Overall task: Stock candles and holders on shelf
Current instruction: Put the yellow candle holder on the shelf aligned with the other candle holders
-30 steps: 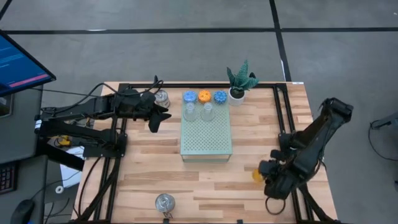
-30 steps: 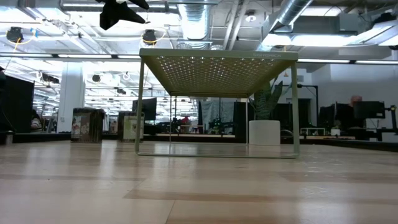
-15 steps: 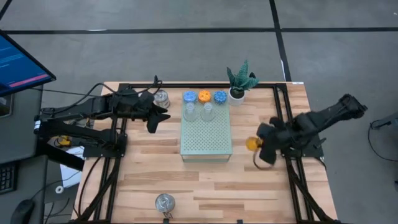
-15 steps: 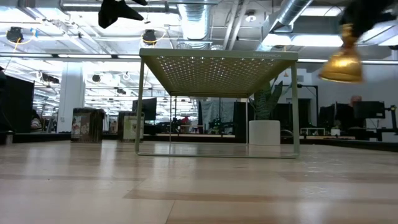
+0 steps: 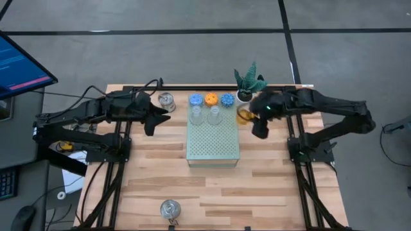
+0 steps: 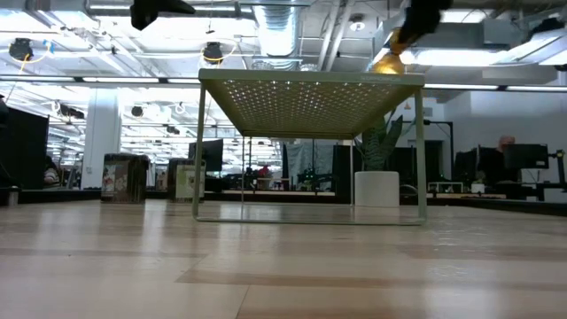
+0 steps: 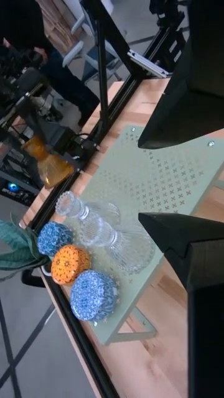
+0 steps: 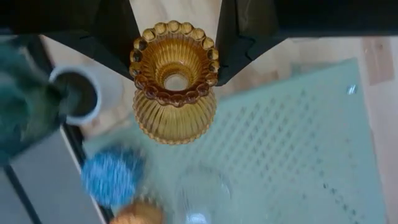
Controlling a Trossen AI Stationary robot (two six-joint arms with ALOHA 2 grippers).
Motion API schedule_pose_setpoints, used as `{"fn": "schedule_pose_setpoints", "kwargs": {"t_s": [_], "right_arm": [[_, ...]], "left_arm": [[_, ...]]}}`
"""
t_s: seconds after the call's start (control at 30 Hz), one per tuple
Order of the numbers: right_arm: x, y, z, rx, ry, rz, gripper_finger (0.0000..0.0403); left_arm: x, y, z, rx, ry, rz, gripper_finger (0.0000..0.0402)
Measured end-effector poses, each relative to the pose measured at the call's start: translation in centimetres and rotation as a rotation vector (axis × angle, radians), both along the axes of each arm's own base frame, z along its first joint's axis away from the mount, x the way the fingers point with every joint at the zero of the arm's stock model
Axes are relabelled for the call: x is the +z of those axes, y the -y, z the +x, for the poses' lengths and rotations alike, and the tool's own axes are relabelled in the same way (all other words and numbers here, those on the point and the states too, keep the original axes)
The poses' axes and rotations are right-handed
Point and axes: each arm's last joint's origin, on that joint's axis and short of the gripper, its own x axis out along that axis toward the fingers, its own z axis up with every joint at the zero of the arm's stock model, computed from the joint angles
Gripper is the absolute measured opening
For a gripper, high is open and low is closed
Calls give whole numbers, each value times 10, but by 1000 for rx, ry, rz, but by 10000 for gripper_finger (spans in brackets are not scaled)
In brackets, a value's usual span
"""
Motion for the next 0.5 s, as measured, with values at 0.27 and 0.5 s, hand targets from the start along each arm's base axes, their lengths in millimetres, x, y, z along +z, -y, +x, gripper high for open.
{"fn": "schedule_pose_setpoints", "kwargs": {"t_s": [0.27, 0.5], "right_arm": [[-8, 34, 50, 105, -82, 22, 157], [-11, 44, 68, 133, -136, 79, 157]], "left_arm": [[0, 0, -1, 0, 2, 0, 177], [1, 0, -1, -1, 5, 0, 177]]}}
